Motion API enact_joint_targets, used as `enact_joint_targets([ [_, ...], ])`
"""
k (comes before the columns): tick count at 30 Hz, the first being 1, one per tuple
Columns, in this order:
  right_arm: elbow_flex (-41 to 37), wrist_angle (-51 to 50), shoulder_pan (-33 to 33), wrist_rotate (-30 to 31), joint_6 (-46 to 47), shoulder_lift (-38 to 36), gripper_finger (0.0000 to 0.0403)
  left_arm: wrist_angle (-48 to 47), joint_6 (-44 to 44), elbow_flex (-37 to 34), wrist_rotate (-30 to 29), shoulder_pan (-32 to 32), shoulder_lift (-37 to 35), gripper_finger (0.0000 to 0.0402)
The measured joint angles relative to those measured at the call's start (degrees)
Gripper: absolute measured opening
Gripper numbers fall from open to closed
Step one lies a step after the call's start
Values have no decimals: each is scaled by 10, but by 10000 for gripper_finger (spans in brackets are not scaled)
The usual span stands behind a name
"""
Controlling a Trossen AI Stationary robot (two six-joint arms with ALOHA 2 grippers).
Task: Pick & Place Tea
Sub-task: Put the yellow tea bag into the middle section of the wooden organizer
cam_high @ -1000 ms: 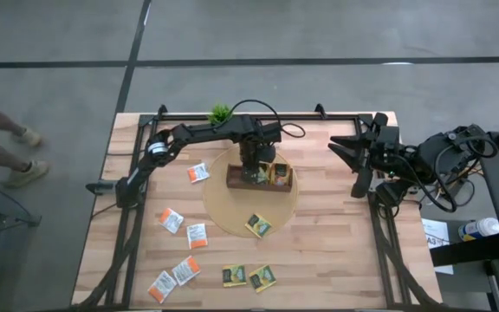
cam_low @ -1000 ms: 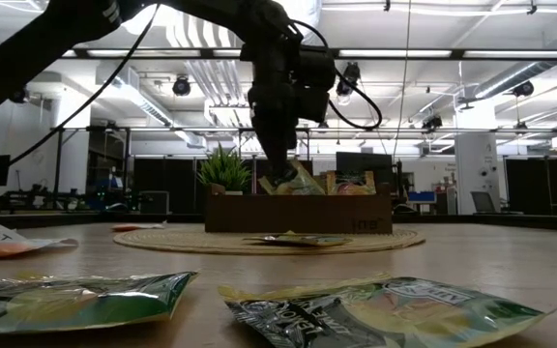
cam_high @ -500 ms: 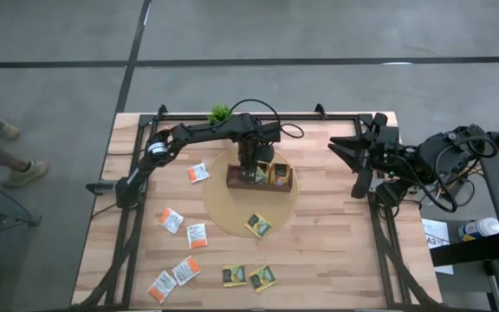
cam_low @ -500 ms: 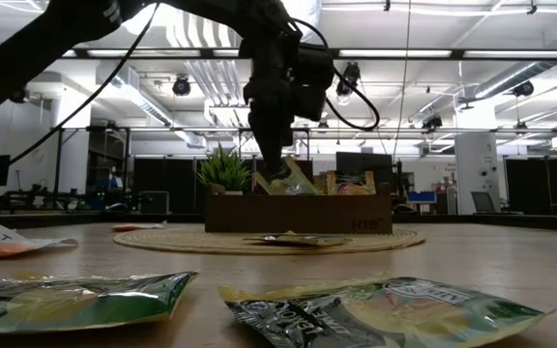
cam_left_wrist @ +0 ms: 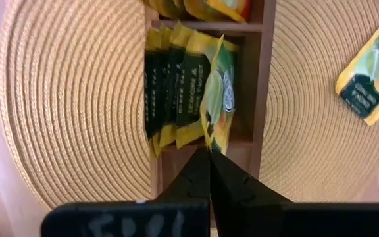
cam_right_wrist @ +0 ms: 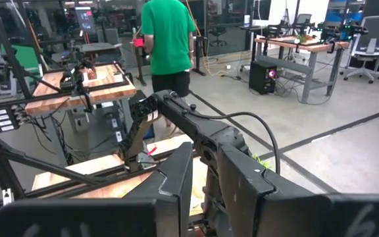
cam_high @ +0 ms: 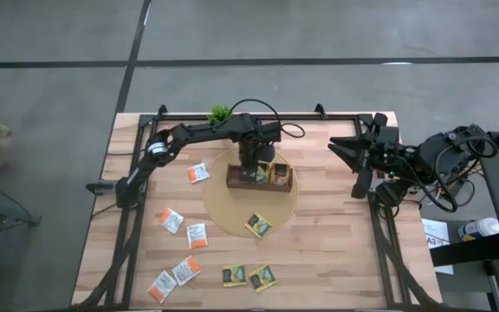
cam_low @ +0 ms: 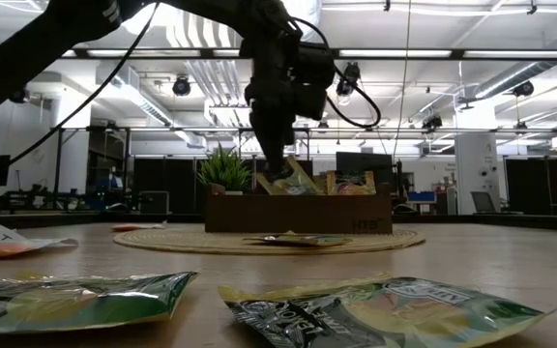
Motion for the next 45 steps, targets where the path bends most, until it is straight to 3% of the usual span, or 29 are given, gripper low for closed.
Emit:
enact_joint_targets([
  [8, 0, 0, 0, 0, 0, 0, 68, 9, -8, 7, 0, 0, 0, 2],
  [13, 0, 0, 0, 0, 0, 0, 68, 9, -8, 20, 0, 0, 0, 25],
  [18, 0, 0, 0, 0, 0, 0, 68, -15, 4, 33, -48, 0, 0, 44],
  [34, 0, 0, 0, 0, 1, 0, 68, -72, -6, 21, -58, -1, 0, 46],
  [39, 0, 0, 0, 0, 20, 0, 68, -77, -22, -2, -45, -1, -1, 46],
  [45, 0, -2, 0, 0, 20, 0, 68, -77, -44, -22, 28, -1, -1, 46],
])
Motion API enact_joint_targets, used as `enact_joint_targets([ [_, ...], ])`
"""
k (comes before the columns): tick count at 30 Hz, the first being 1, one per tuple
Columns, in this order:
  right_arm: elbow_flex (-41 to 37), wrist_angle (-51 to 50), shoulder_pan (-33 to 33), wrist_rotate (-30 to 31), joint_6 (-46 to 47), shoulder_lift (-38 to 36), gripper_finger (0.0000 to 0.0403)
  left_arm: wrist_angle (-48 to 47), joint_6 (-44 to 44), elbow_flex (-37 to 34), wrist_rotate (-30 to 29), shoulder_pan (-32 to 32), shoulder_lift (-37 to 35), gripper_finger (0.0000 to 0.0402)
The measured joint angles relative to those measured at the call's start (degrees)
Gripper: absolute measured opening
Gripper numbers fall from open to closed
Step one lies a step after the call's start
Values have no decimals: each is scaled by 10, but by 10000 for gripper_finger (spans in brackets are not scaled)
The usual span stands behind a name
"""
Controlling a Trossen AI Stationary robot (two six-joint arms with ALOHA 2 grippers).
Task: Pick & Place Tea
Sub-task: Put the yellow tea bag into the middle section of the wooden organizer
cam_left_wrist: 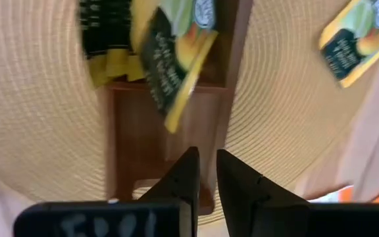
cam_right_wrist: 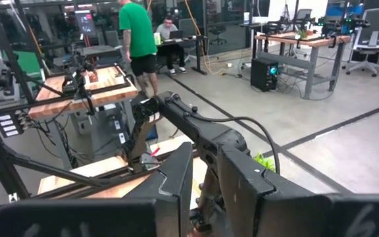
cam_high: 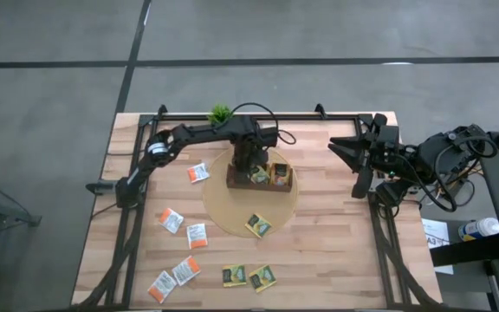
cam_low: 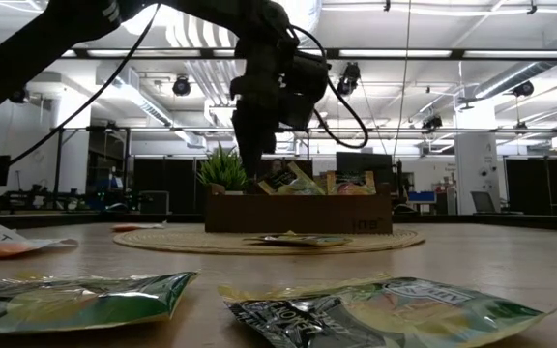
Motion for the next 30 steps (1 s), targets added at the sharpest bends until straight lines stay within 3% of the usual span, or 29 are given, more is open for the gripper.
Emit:
enact_joint_targets([
  [13, 0, -12, 0, -1, 7, 0, 68, 3, -17, -4, 25, 18, -28, 46],
  [19, 0, -15, 0, -2, 12, 0, 68, 28, -33, -45, 25, 22, -75, 46],
  [30, 0, -15, 0, -1, 10, 0, 68, 273, -105, -232, 24, 23, -198, 46],
])
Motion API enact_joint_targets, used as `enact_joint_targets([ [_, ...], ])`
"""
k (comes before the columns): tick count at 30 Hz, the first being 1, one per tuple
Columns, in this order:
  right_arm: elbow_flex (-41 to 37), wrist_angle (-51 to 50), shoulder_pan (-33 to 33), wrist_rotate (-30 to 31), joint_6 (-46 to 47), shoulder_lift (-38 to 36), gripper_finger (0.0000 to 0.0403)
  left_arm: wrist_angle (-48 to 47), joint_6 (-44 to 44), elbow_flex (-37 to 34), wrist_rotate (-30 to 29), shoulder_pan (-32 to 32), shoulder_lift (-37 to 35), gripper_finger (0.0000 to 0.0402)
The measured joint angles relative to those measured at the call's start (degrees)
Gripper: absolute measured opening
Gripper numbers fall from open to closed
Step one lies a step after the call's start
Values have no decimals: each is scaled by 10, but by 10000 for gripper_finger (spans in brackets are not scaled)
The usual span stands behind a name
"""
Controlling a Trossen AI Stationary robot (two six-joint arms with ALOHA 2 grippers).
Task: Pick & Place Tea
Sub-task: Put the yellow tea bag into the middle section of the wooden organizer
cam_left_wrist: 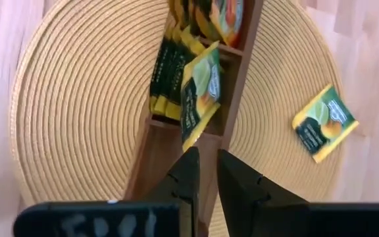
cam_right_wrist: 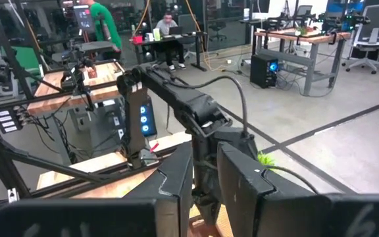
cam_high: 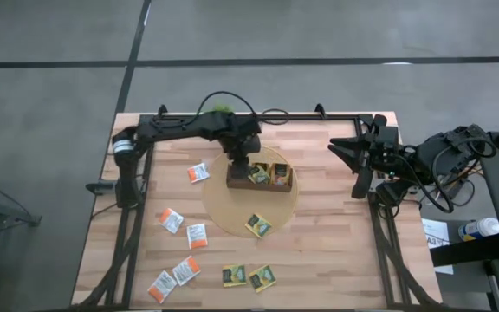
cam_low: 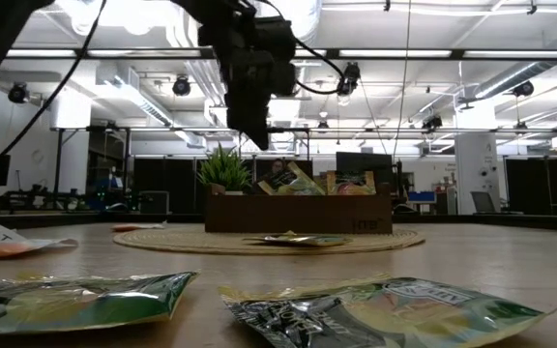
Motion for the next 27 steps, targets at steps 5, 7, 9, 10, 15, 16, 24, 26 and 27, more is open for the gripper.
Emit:
enact_joint_targets([
  [5, 0, 0, 0, 0, 0, 0, 68, 61, -32, -85, 7, 6, -36, 46],
  [7, 0, 0, 0, 1, 0, 0, 68, 84, -41, -119, 23, 10, -45, 46],
  [9, 0, 0, 0, 1, 0, 0, 68, 112, -43, -152, 40, 13, -54, 46],
  [10, 0, 0, 0, 1, 0, 0, 68, 126, -41, -167, 48, 14, -59, 46],
  [15, 0, 0, 0, 1, 0, 0, 68, 194, -21, -225, 82, 18, -81, 46],
  [16, 0, 0, 0, 1, 0, 0, 68, 203, -21, -233, 88, 18, -83, 46],
  [24, 0, 0, 0, 1, -2, 0, 68, 209, -30, -239, 107, 19, -90, 96],
  [26, 0, 0, 0, 1, -2, 0, 68, 210, -30, -239, 102, 19, -91, 123],
  [27, 0, 0, 0, 1, -2, 0, 68, 210, -29, -239, 97, 19, -91, 137],
])
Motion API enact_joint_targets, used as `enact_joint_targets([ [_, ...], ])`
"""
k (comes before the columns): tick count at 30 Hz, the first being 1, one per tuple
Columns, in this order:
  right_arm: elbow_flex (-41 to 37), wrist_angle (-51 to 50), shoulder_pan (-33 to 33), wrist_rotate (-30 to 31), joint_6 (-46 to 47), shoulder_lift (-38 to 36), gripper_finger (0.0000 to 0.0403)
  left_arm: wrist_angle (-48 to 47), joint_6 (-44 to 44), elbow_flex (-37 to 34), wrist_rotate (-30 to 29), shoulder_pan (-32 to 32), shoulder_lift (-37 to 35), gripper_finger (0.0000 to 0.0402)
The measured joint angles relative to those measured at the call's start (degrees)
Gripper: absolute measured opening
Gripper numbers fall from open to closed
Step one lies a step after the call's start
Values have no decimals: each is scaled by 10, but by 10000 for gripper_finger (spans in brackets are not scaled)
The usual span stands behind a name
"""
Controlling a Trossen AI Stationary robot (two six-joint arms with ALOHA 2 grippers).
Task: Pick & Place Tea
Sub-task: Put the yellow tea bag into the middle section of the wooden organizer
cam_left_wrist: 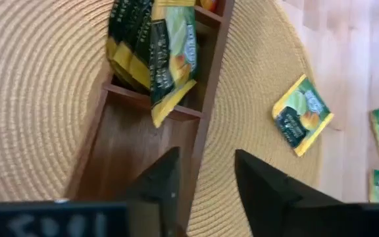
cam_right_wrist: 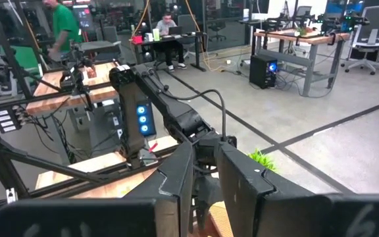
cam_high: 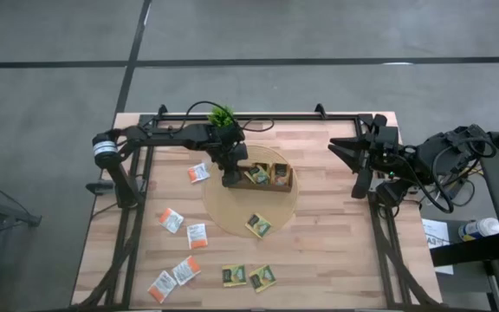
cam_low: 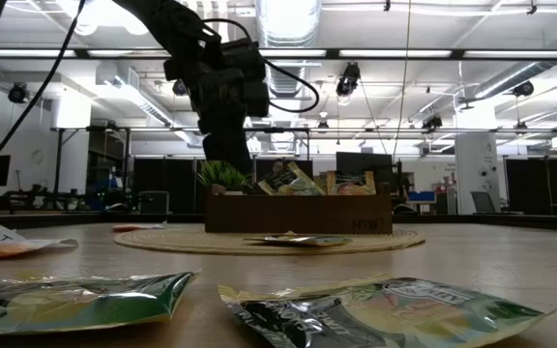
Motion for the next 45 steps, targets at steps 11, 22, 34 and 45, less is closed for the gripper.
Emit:
enact_joint_targets([
  [11, 0, 0, 0, 1, 0, 0, 68, 39, 12, -1, -49, 11, 3, 190],
  [22, 0, 0, 0, 2, -4, 0, 68, 60, -23, -2, 32, 41, 16, 190],
  [34, 0, 0, 0, 2, -4, 0, 68, 76, -34, -11, 34, 36, 27, 190],
  [45, 0, 0, 0, 2, -4, 0, 68, 88, -39, -11, 31, 24, 30, 190],
])
